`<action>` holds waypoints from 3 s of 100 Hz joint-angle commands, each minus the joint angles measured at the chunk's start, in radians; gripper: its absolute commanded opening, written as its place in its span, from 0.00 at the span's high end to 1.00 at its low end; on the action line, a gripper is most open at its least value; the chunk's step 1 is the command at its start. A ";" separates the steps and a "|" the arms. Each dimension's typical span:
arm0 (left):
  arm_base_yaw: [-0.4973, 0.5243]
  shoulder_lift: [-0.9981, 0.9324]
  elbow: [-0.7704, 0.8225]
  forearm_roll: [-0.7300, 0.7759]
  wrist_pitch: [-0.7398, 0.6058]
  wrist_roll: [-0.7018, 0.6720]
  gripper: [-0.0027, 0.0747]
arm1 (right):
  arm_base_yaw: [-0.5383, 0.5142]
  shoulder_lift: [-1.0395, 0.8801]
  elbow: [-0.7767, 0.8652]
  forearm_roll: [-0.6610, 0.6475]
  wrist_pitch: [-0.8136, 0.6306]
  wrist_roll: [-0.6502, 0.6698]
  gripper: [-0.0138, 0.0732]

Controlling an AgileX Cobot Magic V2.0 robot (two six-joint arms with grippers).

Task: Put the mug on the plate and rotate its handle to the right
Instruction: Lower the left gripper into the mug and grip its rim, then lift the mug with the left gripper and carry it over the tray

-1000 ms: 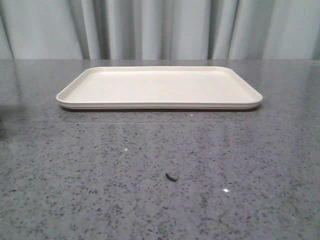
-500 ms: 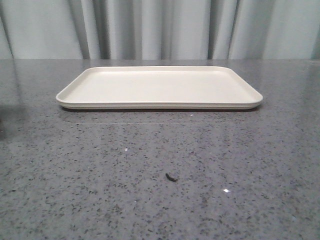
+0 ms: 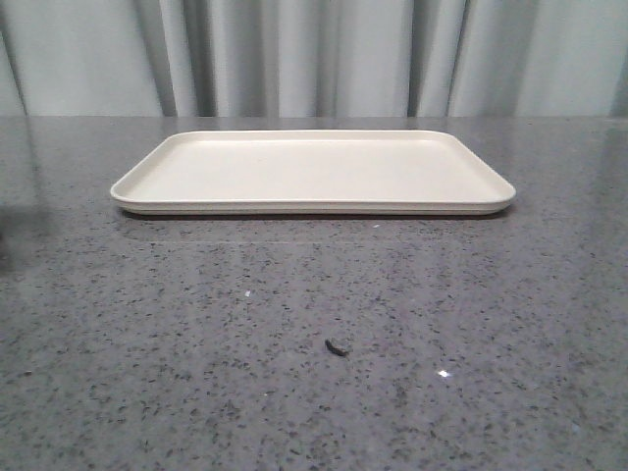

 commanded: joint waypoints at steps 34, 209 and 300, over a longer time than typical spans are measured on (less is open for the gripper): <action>0.003 0.091 -0.085 -0.001 -0.096 -0.002 0.99 | 0.001 0.089 -0.100 -0.009 -0.023 0.001 0.92; 0.003 0.883 -0.723 -0.164 0.726 -0.037 0.42 | 0.001 0.089 -0.100 -0.010 -0.024 -0.001 0.92; 0.003 0.967 -0.730 -0.226 0.768 -0.038 0.99 | 0.001 0.089 -0.100 -0.010 -0.049 -0.001 0.92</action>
